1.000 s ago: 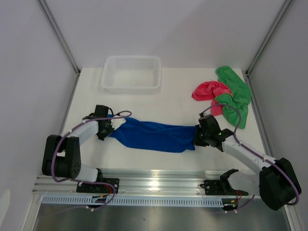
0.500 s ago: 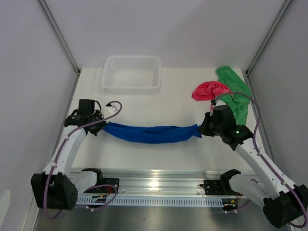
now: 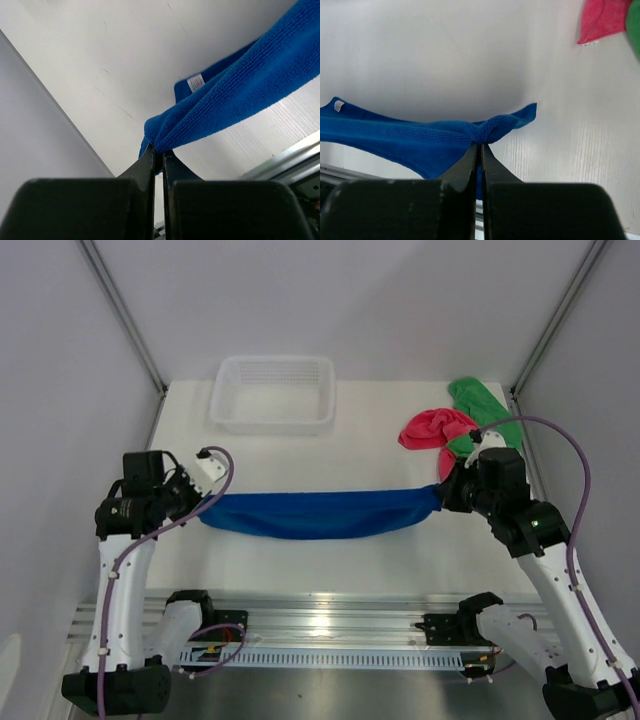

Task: Roll the towels
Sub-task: Flatten the towel

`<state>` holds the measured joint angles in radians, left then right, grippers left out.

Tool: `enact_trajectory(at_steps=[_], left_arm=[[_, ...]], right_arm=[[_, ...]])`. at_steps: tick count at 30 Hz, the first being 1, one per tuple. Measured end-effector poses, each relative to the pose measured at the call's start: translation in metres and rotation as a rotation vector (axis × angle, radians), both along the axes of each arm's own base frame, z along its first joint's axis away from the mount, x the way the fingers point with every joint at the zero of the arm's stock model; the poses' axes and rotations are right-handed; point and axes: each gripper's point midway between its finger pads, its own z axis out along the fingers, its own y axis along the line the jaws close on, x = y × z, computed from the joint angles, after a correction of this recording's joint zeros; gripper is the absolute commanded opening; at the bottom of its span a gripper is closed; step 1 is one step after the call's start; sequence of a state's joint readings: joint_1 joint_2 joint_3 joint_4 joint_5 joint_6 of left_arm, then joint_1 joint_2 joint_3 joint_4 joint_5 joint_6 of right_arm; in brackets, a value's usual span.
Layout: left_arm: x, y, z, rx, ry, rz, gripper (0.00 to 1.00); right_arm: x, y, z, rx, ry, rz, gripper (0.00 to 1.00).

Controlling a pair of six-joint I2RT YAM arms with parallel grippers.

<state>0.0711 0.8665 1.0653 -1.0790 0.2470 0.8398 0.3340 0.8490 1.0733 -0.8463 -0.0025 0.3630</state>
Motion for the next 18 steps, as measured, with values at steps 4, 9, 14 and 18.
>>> enact_trajectory(at_steps=[4, 9, 14, 18], left_arm=[[0.021, 0.001, 0.001, -0.019, -0.014, 0.026, 0.01], [0.077, 0.005, 0.016, -0.065, -0.046, 0.09, 0.01], [0.121, 0.011, 0.054, -0.086, -0.173, 0.135, 0.01], [0.129, 0.01, 0.076, -0.086, -0.257, 0.122, 0.02]], right_arm=[[0.026, 0.008, -0.013, -0.015, 0.068, 0.016, 0.0], [0.104, 0.027, -0.003, -0.031, 0.096, 0.037, 0.0], [0.162, 0.028, 0.05, -0.019, -0.036, 0.027, 0.0], [0.159, 0.021, 0.079, -0.015, -0.124, 0.023, 0.0]])
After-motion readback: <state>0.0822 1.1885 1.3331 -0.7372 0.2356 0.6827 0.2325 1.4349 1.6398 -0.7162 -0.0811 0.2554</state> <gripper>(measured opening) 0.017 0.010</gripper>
